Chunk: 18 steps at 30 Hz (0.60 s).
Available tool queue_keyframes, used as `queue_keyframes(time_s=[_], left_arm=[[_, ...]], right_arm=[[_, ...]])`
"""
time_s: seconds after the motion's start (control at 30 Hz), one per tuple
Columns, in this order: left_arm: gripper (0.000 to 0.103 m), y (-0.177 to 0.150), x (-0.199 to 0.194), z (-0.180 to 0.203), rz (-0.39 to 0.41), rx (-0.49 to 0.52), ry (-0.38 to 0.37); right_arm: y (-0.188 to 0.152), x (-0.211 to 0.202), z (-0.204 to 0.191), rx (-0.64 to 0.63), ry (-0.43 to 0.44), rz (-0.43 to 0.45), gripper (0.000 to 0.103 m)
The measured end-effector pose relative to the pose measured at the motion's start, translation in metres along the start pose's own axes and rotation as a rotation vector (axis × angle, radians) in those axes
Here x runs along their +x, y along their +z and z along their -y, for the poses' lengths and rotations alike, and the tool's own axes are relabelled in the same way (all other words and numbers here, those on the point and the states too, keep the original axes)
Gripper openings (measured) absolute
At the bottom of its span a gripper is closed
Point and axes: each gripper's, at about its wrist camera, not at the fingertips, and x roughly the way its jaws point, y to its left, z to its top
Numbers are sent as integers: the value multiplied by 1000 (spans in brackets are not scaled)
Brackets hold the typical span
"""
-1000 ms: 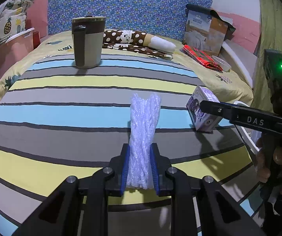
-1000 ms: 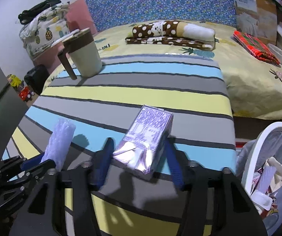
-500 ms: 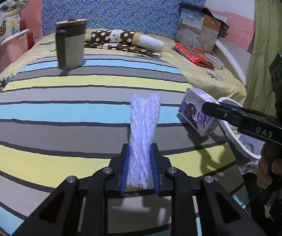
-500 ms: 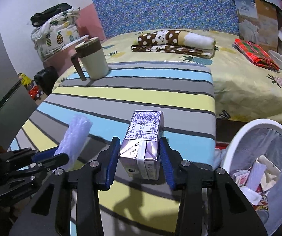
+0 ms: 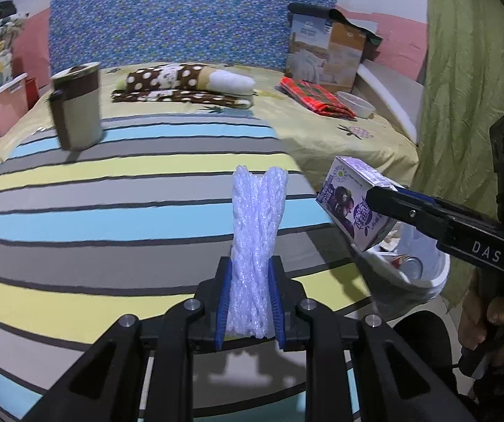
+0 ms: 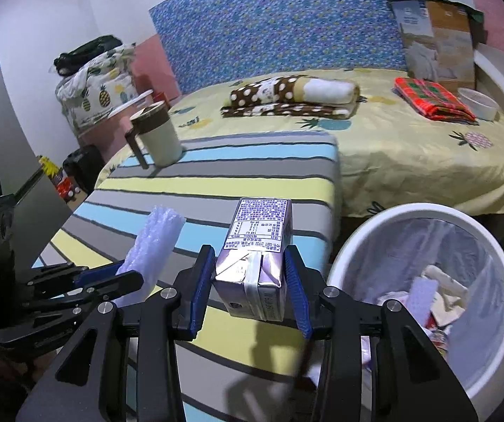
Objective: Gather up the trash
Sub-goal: 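Carry the foam sleeve and milk carton over the bin with both tools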
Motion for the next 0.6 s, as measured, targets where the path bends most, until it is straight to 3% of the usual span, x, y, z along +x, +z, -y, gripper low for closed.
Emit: queue_keyframes(time_s=[0.33,0.6], left_arm=[[22,17,25,63,-16,89,-96],[22,22,56,108,-62,149,-171]], right_arm=[[-11,-28,49,97,-86,38,42],[-27,-36,86,184,-140,18,43]])
